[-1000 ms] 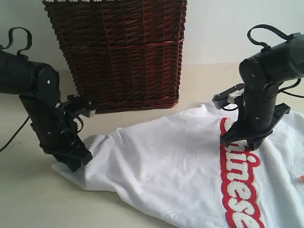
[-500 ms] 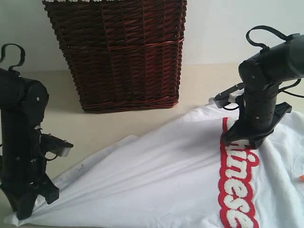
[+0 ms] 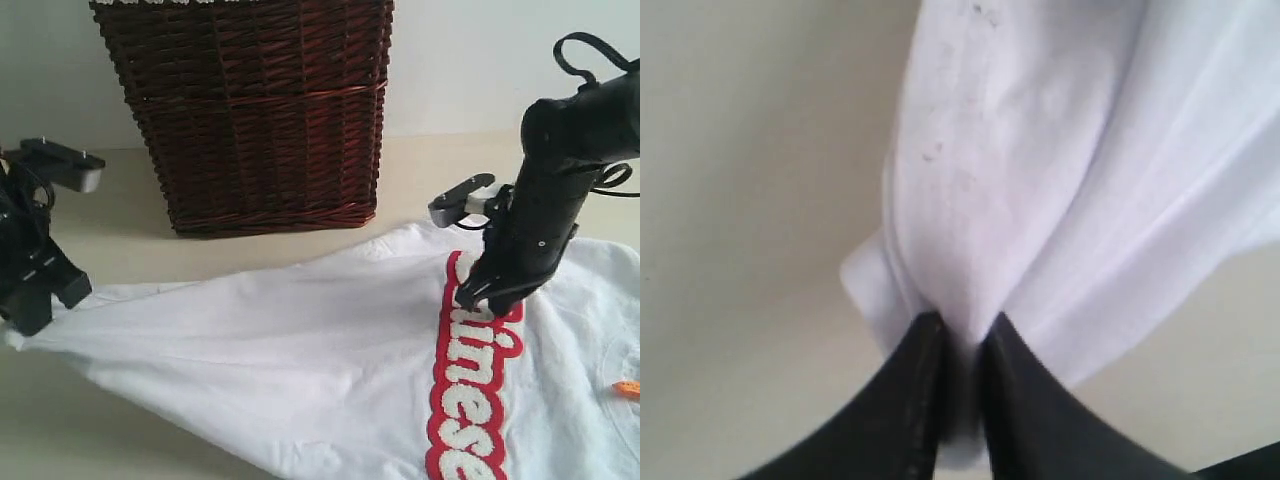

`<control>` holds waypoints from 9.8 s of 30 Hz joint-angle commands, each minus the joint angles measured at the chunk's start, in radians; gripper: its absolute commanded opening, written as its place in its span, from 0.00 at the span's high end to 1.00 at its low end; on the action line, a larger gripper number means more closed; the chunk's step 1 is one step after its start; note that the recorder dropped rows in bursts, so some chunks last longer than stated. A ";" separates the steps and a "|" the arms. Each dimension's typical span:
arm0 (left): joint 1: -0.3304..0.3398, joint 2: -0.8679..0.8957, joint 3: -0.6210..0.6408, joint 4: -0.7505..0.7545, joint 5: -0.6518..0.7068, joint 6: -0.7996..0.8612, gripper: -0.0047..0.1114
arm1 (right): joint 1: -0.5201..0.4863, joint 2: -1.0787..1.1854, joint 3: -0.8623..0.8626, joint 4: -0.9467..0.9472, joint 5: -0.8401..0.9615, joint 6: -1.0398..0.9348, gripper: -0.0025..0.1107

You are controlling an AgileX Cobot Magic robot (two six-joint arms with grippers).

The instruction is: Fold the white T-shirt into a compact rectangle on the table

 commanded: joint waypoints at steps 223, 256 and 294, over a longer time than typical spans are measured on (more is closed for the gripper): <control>0.041 0.287 -0.111 0.376 -0.361 -0.382 0.96 | 0.121 -0.075 0.184 -0.537 -0.200 0.668 0.98; 0.106 0.170 -0.064 -0.184 -0.492 0.148 0.50 | -0.022 -0.155 0.099 -0.141 -0.408 0.329 0.89; -0.171 0.271 0.076 -0.346 -0.066 0.499 0.49 | -0.062 0.003 -0.099 -0.203 -0.307 0.465 0.61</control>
